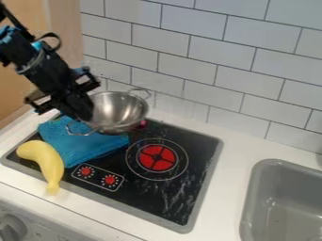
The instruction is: Put the silver pot on the blue cloth
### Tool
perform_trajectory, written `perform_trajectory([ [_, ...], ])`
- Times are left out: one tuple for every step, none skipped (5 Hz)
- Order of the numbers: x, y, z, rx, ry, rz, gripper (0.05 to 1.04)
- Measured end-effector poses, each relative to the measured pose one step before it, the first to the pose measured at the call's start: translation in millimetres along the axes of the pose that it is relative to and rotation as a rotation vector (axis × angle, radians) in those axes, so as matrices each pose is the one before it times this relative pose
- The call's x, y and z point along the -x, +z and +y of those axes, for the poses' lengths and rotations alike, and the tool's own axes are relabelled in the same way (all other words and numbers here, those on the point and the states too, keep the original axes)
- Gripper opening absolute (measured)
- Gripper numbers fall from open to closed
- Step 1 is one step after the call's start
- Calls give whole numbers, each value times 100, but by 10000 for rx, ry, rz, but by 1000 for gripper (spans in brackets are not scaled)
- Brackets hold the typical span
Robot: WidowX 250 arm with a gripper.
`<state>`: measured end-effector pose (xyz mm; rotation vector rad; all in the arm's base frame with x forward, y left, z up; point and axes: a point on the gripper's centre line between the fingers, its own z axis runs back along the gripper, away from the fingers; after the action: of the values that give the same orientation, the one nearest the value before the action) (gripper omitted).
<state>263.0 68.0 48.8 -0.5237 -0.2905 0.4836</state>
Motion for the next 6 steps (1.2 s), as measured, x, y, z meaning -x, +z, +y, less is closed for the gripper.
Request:
perform_trajectory([
  [-1062, 30, 533, -60, 109, -110, 55],
  [-884, -165, 1474, -292, 219, -35, 55],
  [-192, -544, 791, -93, 177, 121, 55],
  [-195, -417, 470, -122, -59, 129, 55],
  [-29, 0, 43, -27, -56, -18, 55],
  [-194, 275, 435, 46, -21, -167, 55],
])
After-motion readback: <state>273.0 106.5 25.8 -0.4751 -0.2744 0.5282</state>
